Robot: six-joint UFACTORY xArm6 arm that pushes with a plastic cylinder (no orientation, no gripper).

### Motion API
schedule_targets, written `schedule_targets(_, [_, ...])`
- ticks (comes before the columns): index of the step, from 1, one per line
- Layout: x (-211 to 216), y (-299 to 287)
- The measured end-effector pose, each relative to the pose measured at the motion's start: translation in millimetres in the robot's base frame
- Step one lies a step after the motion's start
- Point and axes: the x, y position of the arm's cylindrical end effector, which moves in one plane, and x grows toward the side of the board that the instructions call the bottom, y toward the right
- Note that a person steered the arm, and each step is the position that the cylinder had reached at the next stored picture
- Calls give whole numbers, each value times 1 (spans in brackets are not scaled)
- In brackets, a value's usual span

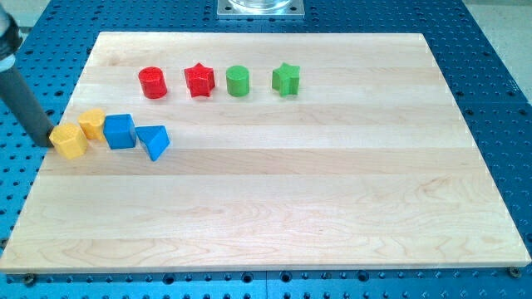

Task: Move the yellow hexagon diagonally left to the triangle

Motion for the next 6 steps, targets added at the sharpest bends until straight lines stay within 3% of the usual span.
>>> schedule_targets(1, [7,22])
schedule_targets(2, [84,33])
schedule_targets(6, [22,0])
